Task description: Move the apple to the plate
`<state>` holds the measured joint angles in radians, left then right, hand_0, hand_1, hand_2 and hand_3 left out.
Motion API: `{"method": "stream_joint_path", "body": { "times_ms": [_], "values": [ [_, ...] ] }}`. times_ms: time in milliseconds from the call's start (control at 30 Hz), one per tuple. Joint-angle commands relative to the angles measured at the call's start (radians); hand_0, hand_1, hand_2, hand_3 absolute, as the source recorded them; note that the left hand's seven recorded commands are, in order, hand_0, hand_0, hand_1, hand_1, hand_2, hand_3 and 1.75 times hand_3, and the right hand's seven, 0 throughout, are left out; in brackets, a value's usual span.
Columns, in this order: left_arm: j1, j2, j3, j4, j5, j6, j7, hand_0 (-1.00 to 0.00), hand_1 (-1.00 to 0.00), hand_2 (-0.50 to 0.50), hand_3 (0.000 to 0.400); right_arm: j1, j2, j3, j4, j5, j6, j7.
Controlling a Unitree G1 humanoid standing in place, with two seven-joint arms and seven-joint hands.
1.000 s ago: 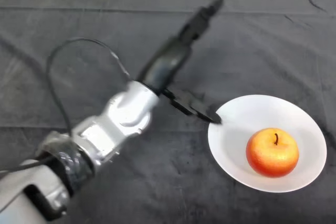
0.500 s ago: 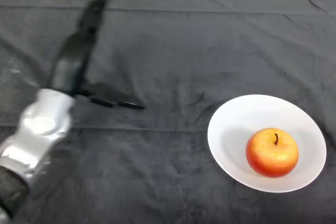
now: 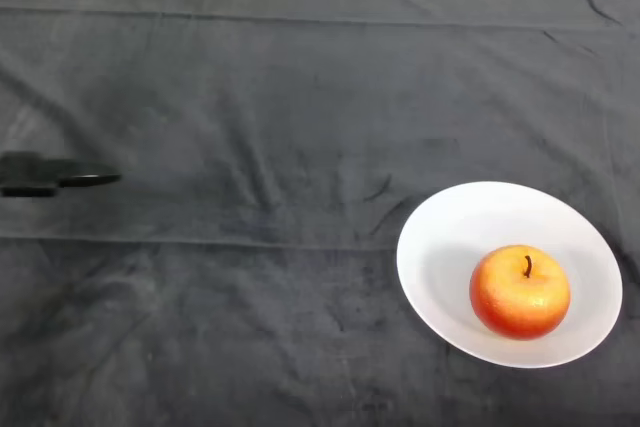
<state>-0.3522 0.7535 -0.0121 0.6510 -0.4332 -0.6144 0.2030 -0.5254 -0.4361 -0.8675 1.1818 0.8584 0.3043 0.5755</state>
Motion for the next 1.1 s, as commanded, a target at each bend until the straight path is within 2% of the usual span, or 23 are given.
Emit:
{"method": "stream_joint_path", "body": {
  "times_ms": [33, 300, 500, 800, 1100],
  "values": [
    [0.045, 0.072, 0.047, 0.041, -0.028, -0.034, 0.010, 0.00, 0.00, 0.00, 0.000, -0.003, -0.016, -0.0144, 0.004, 0.0113, -0.005, -0.0053],
    [0.097, 0.072, 0.185, 0.101, -0.038, -0.088, 0.059, 0.00, 0.00, 0.00, 0.000, -0.004, -0.016, -0.0147, 0.005, 0.0115, -0.005, -0.0050],
    [0.107, 0.070, 0.263, 0.143, -0.030, -0.113, 0.095, 0.00, 0.00, 0.00, 0.000, -0.004, -0.017, -0.0150, 0.006, 0.0117, -0.005, -0.0045],
    [0.064, 0.028, 0.298, 0.186, 0.047, -0.130, 0.177, 0.00, 0.00, 0.00, 0.000, -0.004, -0.017, -0.0155, 0.008, 0.0119, -0.005, -0.0036],
    [0.053, 0.011, 0.321, 0.184, 0.083, -0.122, 0.177, 0.00, 0.00, 0.00, 0.000, -0.005, -0.018, -0.0157, 0.009, 0.0119, -0.005, -0.0030]
  ]
}}
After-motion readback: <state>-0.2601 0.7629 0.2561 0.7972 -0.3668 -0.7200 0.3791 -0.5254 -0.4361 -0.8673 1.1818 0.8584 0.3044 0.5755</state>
